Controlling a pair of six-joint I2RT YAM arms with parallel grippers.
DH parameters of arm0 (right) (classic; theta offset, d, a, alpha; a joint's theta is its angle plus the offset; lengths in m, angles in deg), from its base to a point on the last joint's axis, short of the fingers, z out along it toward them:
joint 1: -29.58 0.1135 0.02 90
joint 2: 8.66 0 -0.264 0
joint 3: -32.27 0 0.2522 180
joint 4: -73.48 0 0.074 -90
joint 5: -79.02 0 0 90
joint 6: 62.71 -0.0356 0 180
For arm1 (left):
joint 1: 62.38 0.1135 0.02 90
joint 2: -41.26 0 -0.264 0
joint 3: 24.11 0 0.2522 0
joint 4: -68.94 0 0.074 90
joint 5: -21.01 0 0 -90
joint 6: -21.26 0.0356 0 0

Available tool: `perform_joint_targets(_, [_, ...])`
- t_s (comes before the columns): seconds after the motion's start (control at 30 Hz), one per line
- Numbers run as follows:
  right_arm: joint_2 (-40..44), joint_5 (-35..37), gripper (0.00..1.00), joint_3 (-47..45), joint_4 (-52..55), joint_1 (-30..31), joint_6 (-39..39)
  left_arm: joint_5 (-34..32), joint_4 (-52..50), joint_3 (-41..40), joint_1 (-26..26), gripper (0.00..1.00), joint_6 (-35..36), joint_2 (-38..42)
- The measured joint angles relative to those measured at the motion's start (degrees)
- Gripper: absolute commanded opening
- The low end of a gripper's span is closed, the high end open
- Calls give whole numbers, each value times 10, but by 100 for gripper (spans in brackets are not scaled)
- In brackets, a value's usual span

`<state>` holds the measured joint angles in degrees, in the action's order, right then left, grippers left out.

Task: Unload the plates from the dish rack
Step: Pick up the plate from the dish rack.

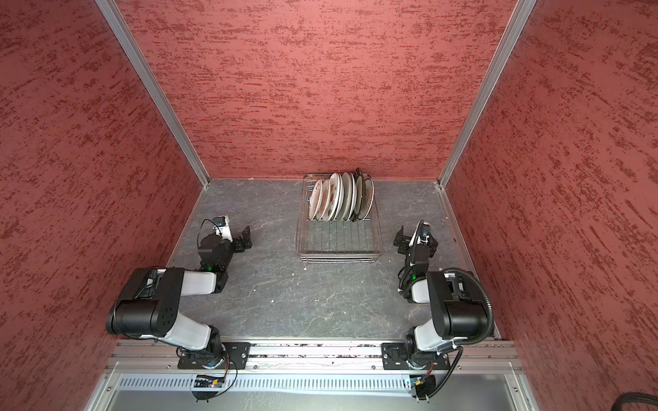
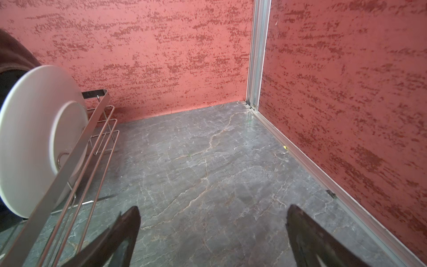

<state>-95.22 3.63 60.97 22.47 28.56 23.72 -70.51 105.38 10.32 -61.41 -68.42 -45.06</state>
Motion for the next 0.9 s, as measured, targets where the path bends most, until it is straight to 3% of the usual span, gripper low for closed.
perform_joint_targets(0.1, [37, -3, 99, 0, 29, 0, 1, 4, -22, -1, 0, 99, 0, 47])
perform_joint_targets(0.33, [223, 10, 99, 15, 134, 0, -31, 36, -97, 0, -10, 99, -21, 213])
perform_joint_targets(0.47, [306, 2, 99, 42, 209, 0, -88, 72, -147, 28, -24, 100, -130, 278])
perform_joint_targets(0.63, [377, -71, 99, 92, 303, 0, -164, 135, -224, 103, -30, 99, -254, 322])
perform_joint_targets(0.77, [433, -104, 99, 94, 334, 0, -204, 191, -193, 94, -33, 99, -326, 342])
perform_joint_targets(0.9, [471, -152, 99, 65, 324, 0, -228, 207, -114, 30, -32, 99, -411, 335])
